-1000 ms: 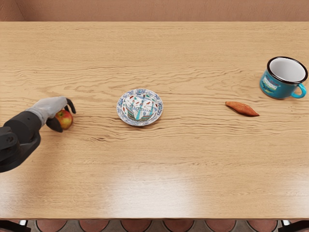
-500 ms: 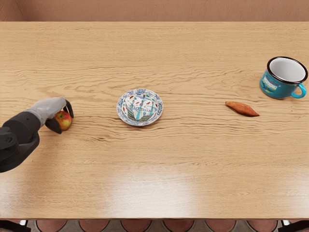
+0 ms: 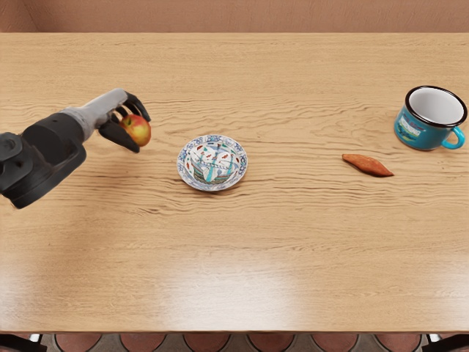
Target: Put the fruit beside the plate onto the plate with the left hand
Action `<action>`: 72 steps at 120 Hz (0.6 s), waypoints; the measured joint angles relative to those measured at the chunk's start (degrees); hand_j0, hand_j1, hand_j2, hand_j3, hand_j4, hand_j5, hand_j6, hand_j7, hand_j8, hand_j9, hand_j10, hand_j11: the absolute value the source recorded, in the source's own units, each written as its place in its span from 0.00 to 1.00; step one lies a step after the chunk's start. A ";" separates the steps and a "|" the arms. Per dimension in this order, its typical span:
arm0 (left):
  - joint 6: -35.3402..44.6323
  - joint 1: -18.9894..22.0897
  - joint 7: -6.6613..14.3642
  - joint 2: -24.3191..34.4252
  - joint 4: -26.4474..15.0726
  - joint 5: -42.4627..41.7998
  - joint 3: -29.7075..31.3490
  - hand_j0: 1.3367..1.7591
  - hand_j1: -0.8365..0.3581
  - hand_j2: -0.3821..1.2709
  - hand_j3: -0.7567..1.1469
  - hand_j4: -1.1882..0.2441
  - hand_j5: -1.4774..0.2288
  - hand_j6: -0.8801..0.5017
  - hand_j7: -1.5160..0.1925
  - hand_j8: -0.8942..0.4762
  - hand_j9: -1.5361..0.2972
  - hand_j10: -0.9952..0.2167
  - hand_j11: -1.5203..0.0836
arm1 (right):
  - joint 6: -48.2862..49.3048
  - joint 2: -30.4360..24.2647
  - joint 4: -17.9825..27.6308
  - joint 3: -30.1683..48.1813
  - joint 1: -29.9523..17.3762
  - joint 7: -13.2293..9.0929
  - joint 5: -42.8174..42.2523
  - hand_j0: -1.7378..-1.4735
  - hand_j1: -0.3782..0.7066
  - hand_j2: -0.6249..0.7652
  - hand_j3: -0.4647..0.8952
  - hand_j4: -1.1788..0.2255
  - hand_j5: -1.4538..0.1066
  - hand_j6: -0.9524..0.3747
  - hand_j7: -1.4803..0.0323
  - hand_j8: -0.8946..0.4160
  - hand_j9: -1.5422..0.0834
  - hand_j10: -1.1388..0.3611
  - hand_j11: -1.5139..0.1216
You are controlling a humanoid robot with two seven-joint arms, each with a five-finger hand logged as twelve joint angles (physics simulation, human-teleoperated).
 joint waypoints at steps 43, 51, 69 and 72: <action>-0.07 0.27 0.03 -12.28 2.84 -1.15 -2.02 0.76 0.46 0.44 0.40 0.41 0.37 0.32 0.40 0.31 0.39 0.31 0.44 | 0.00 0.00 0.00 -0.04 0.00 0.00 0.00 0.30 0.05 0.45 0.34 0.83 0.92 0.70 0.96 0.67 0.94 0.75 0.91; -0.06 0.27 0.03 -13.29 3.84 -1.11 -1.49 0.76 0.46 0.43 0.40 0.41 0.37 0.32 0.40 0.31 0.39 0.31 0.44 | 0.00 0.00 0.00 -0.02 0.00 0.00 0.00 0.30 0.05 0.45 0.34 0.83 0.92 0.70 0.96 0.67 0.94 0.75 0.91; -0.03 0.36 0.02 -15.35 6.01 -1.04 0.24 0.76 0.47 0.43 0.40 0.40 0.37 0.32 0.40 0.30 0.39 0.31 0.43 | 0.00 0.00 0.00 -0.01 0.00 0.00 0.00 0.30 0.05 0.45 0.34 0.83 0.92 0.70 0.96 0.67 0.94 0.75 0.91; -0.03 0.36 0.02 -15.37 6.27 -1.04 0.49 0.76 0.46 0.43 0.40 0.40 0.37 0.32 0.40 0.31 0.39 0.31 0.43 | 0.00 0.00 0.00 -0.01 0.00 0.00 0.00 0.30 0.05 0.45 0.34 0.83 0.92 0.70 0.96 0.67 0.94 0.75 0.91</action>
